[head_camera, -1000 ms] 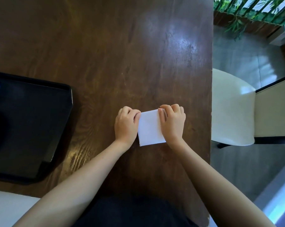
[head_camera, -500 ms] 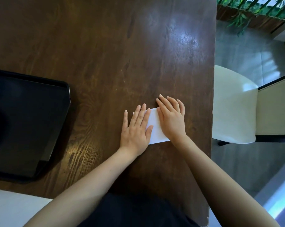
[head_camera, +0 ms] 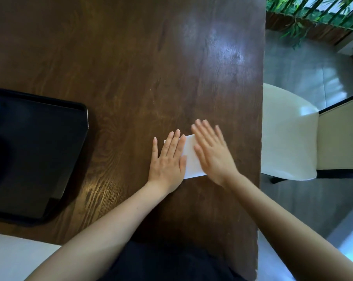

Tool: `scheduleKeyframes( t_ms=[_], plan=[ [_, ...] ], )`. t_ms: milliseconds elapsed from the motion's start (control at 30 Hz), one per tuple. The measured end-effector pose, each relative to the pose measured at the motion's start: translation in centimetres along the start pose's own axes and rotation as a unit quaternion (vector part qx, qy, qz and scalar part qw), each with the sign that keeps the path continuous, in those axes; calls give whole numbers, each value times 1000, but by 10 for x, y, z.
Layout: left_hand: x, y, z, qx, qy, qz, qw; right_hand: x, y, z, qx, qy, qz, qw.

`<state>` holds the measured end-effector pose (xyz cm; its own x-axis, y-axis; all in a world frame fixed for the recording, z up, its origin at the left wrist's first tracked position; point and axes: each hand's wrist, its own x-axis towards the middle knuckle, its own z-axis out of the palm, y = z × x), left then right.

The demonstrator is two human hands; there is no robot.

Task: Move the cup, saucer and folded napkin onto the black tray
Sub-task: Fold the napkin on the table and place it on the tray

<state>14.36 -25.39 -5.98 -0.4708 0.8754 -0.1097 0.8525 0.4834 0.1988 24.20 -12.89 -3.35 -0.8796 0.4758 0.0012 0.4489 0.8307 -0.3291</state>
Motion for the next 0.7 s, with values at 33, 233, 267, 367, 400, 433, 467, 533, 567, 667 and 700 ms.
scheduleKeyframes(
  t_ms=[33, 233, 267, 367, 400, 433, 467, 533, 567, 667, 700],
  plan=[
    [0, -1, 1, 1, -1, 4, 1000, -6, -7, 5, -3, -30, -26, 999],
    [0, -3, 0, 8, 8, 2, 1000, -16, -7, 24, -52, -66, 0, 996],
    [0, -2, 0, 4, 10, 2, 1000, -16, -7, 25, -58, -65, -4, 996],
    [1, -2, -2, -7, 16, 1, 1000, -15, -9, 25, -66, -65, -9, 996],
    [1, -3, -2, -6, 16, 2, 1000, -15, -9, 25, -62, -63, -7, 996],
    [1, -4, -2, -4, 15, 4, 1000, -14, -9, 25, -58, -63, -7, 996],
    [1, -5, -1, 0, 13, 8, 1000, -15, -8, 25, -57, -65, -8, 996],
    [1, -9, 0, 9, 9, 18, 1000, -16, -7, 24, -61, -71, -11, 996],
    [1, -10, 0, 11, 5, 23, 1000, -16, -6, 24, -65, -73, -14, 995],
    [2, -13, -2, 15, 2, 32, 999, -16, -6, 23, -82, -74, -19, 994],
    [1, -14, -2, 16, 2, 36, 999, -17, -5, 23, -86, -76, -20, 993]
  ],
)
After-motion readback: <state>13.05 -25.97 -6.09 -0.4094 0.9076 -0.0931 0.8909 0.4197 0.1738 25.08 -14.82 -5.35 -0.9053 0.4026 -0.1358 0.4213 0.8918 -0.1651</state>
